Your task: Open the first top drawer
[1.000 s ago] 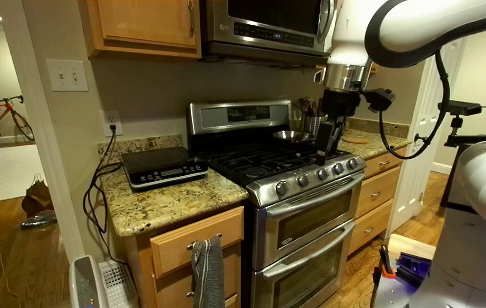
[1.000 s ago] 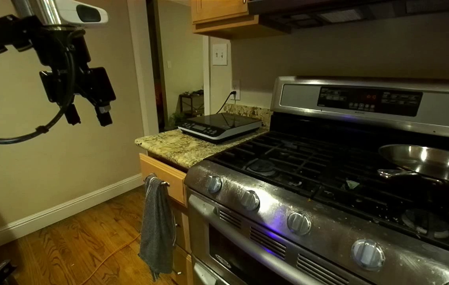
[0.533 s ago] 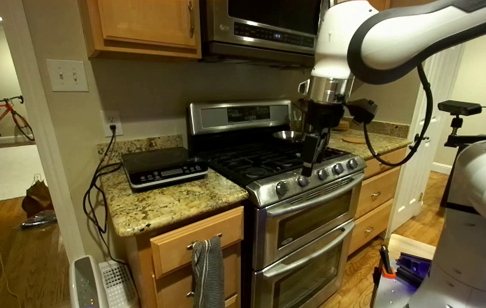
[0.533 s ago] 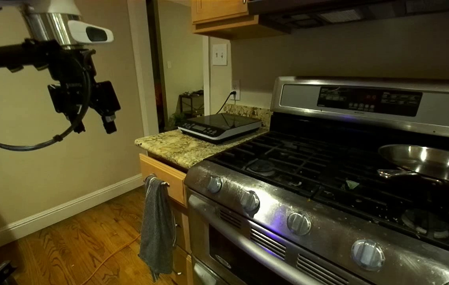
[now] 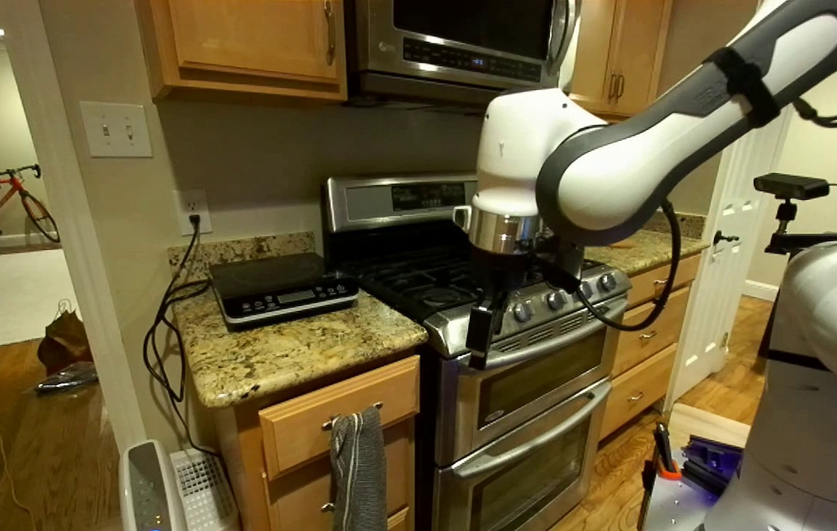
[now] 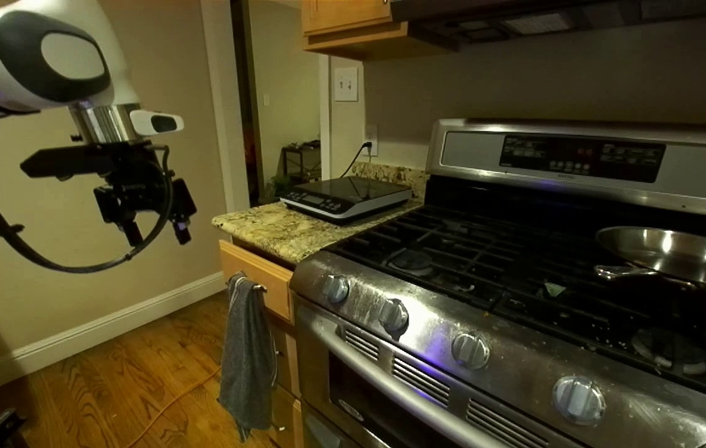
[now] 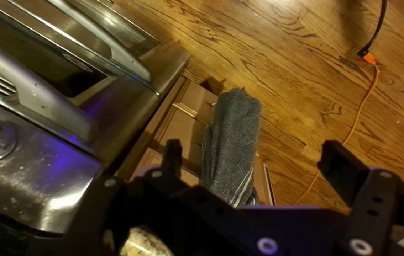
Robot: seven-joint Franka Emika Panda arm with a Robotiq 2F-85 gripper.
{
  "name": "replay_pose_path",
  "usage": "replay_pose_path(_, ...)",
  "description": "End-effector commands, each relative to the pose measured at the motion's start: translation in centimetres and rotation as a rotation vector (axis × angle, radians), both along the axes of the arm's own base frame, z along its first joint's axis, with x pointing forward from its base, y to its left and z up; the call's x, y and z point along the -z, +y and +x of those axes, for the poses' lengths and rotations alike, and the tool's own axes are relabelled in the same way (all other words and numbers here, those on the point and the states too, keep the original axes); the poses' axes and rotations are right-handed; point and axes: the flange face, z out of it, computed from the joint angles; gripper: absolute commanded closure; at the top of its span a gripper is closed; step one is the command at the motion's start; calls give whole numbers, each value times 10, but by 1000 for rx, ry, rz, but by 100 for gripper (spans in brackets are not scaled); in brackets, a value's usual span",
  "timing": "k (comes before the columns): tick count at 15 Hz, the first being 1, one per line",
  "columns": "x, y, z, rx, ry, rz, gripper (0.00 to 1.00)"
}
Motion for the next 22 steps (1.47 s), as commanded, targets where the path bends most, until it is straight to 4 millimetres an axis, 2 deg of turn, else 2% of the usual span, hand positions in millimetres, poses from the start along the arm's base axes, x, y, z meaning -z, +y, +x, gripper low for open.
replay_pose_path(1, 9, 5, 1, -6, 12, -3, 0)
replay_pose_path(3, 18, 8, 3, -10, 28, -6, 0)
replay_pose_path(8, 17, 8, 4, -11, 27, -6, 0)
replay_pose_path(12, 42, 23, 17, -129, -24, -27, 0)
replay_pose_path(19, 111, 61, 39, -378, -59, -15, 0)
replay_pose_path(22, 123, 71, 45, -472, -61, -46, 0)
